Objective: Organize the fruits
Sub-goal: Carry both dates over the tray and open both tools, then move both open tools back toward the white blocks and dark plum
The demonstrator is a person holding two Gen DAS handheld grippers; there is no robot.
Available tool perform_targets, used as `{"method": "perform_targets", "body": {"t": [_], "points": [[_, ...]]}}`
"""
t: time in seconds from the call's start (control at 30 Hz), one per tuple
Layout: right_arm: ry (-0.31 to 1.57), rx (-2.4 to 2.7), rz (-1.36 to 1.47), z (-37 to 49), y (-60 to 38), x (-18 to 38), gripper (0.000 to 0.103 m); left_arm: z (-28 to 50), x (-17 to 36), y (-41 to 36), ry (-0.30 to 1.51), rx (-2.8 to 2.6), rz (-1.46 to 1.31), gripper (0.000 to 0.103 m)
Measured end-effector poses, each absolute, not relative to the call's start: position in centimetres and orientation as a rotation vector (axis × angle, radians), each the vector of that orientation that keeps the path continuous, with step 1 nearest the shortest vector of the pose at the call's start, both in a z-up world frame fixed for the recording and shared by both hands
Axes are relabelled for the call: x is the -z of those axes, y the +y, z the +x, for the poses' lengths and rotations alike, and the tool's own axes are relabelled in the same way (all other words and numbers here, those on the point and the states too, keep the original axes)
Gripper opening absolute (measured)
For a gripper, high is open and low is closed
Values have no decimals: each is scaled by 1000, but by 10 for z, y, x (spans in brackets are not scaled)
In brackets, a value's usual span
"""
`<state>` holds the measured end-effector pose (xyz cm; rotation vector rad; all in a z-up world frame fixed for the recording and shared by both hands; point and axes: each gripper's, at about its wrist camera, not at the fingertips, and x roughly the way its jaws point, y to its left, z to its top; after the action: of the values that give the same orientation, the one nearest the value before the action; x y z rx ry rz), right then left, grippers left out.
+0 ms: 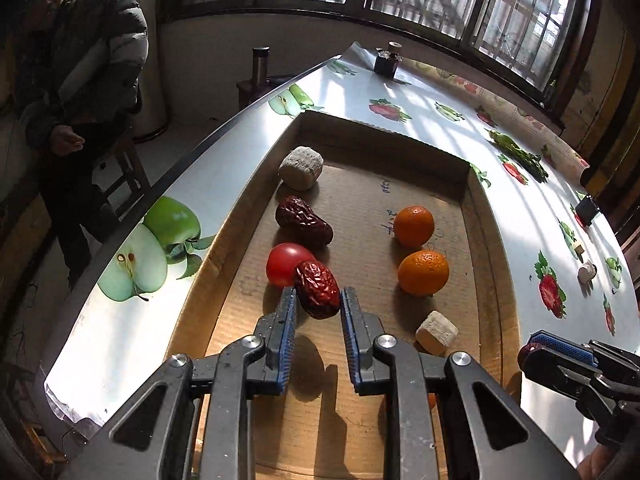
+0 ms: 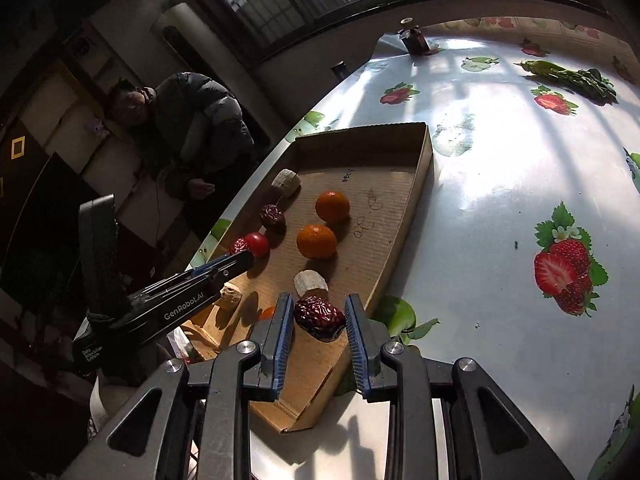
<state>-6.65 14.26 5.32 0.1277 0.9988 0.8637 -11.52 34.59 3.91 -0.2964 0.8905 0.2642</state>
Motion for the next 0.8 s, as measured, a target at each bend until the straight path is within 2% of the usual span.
{"method": "perform_targets", "body": {"t": [0.4,0.47,0.53,0.6,0.8], "points": [[964,-823,-153,-95,193,-30,29,-113,-32,350,897,-287,-321,22],[957,-819,-164,-98,195,-29,29,-115,-38,348,883,-288,-327,28],[960,-825,-161,-98,196,-29,29,-119,-47,346,859,-291,-335,41],[964,-827,-143,-98,194,-31,32,-124,-58,346,830,-294,-342,50],[901,-813,-68,-105,166,-55,45,-134,-86,329,762,-266,-333,55]]}}
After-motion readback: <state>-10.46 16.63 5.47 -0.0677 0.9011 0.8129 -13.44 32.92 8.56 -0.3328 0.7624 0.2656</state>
